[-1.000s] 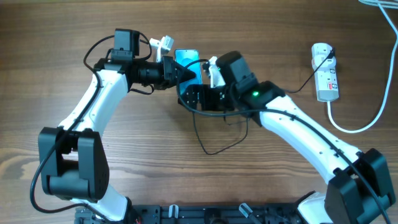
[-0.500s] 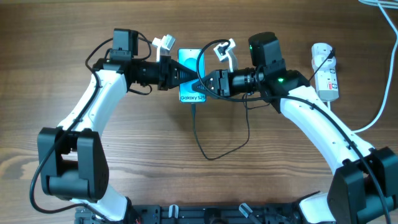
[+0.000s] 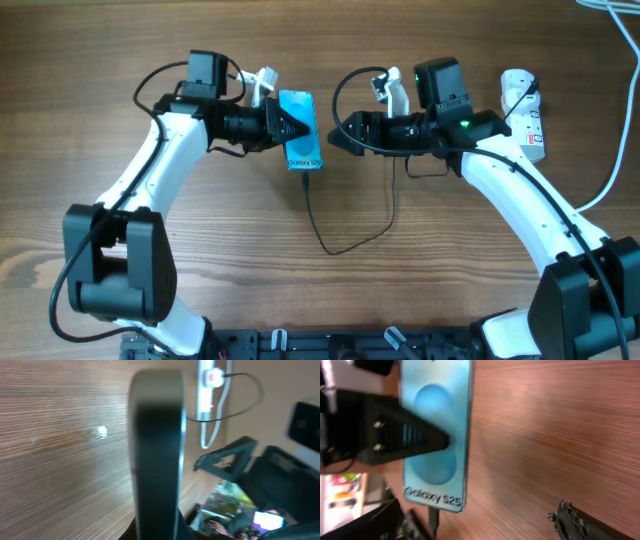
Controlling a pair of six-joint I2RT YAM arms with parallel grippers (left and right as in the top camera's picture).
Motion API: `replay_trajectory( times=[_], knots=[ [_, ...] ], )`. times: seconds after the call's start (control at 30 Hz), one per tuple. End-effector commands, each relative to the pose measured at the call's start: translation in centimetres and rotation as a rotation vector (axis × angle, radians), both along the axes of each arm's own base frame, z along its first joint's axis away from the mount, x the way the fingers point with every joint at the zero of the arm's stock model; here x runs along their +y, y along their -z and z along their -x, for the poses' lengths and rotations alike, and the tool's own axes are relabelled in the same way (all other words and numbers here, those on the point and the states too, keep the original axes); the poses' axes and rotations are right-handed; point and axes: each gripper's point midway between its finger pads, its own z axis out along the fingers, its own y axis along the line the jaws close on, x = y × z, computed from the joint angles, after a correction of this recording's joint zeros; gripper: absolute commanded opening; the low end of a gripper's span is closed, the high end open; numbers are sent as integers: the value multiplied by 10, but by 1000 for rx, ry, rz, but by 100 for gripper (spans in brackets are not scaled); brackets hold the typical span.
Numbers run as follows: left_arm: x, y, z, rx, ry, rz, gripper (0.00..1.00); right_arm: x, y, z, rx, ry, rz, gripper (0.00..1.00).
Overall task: Plug charger to phone and switch on socket
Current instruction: 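Open the right gripper and pull it back right from the phone, then lower the phone with the left gripper and lay it flat on the table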
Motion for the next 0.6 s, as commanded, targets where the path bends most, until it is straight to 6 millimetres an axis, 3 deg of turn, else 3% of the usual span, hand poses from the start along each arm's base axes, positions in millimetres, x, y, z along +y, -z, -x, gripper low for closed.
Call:
replay_trajectory(
  times=[0.0,0.07,0.33,0.47,0.57],
  knots=[
    [-7,21,4,-31,6,-175,4,-35,25,-19,-37,131,230,100],
    [-16,34,10,-25,25,-239,4,-44,30,-21,-37,161,282,100],
    [-39,97,32,64,34,-469,4,-46,29,-26,-61,179,294,100],
    [-36,107,33,96,11,-497,4,-45,29,-26,-51,188,285,100],
    [-33,111,31,96,4,-516,4,-45,28,-27,29,286,243,100]
  ],
)
